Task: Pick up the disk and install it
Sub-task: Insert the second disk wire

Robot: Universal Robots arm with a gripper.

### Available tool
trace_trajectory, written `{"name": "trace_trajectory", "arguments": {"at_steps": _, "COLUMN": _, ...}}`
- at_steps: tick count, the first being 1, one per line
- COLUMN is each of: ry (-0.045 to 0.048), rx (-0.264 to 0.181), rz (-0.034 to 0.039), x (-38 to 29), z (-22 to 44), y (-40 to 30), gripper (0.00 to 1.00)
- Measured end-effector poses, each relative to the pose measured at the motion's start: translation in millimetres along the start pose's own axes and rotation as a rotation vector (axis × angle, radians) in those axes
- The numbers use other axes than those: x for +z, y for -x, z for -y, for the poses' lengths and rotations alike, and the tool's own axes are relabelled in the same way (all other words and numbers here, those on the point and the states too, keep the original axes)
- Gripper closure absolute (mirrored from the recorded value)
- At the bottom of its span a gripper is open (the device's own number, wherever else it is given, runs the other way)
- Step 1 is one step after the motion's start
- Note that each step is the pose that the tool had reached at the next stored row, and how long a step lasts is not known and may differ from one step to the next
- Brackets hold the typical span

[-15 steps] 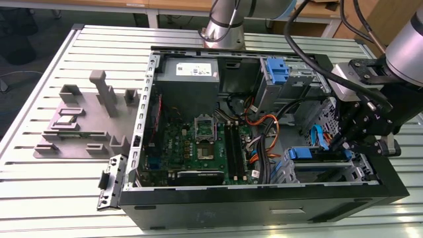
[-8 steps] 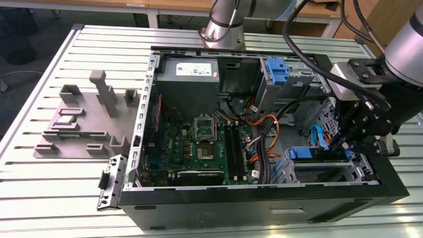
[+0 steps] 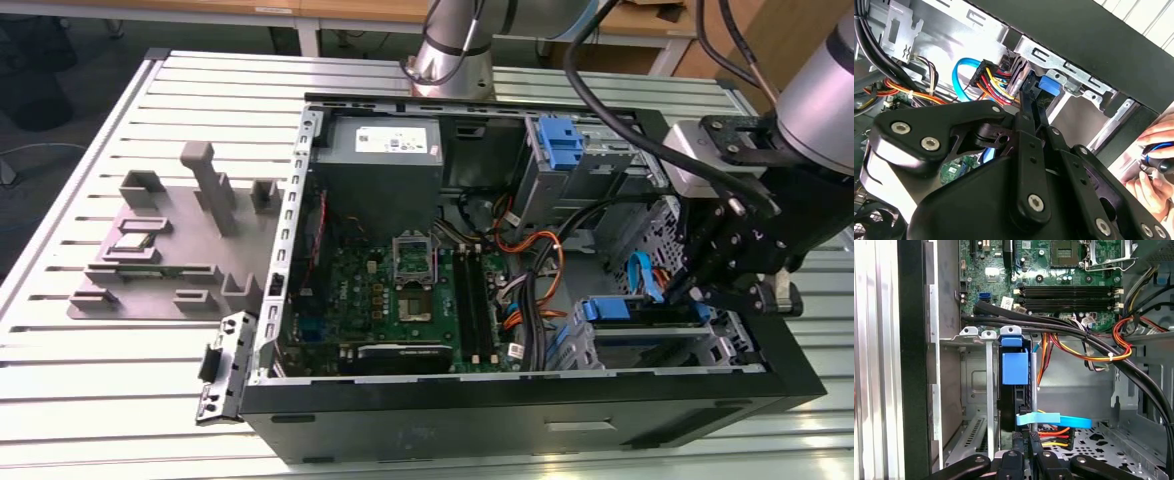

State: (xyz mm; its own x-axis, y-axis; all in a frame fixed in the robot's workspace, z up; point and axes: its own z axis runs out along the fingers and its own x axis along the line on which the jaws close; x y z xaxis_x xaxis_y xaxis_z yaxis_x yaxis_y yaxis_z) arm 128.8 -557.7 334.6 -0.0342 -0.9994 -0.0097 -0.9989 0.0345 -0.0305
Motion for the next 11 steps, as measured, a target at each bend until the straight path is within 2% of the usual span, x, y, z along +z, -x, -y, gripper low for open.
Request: {"name": "trace_trajectory", "arguments": {"at_steps": 11, "ry": 0.0, "rx": 0.005, "rz": -0.0002, "x": 0.7, "z": 0.0, "y": -0.7, "gripper": 0.84}}
